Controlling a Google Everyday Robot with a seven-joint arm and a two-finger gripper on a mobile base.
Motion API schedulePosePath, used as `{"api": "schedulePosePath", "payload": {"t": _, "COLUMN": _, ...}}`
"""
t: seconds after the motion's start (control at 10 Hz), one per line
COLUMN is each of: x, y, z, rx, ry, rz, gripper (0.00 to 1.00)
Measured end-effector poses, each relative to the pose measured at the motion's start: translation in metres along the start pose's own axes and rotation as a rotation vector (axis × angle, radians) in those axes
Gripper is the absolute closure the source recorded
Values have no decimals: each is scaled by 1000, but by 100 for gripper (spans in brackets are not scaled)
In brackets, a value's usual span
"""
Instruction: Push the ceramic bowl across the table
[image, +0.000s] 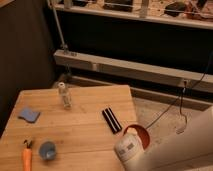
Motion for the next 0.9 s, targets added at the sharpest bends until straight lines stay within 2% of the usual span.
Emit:
{"api": "schedulePosePath", "payload": {"t": 0.2, "x": 8, "y": 6, "z": 12, "rx": 0, "ry": 59, "rz": 100, "gripper": 35}}
{"api": "schedulePosePath", "payload": {"t": 0.4, "x": 5, "y": 18, "z": 14, "rx": -11, "ry": 94, "rz": 186, "gripper": 35}}
{"api": "schedulePosePath", "payload": {"t": 0.5, "x": 2, "y": 17, "z": 8, "rx": 0, "ry": 106, "rz": 217, "gripper": 35}}
{"api": "schedulePosePath", "payload": {"t": 0.7, "x": -5, "y": 10, "z": -19, "rx": 60, "ry": 136, "rz": 279, "gripper": 35}}
{"api": "schedulePosePath", "payload": {"t": 0.9, "x": -9, "y": 8, "z": -38, "rx": 97, "ry": 152, "rz": 297, "gripper": 35}}
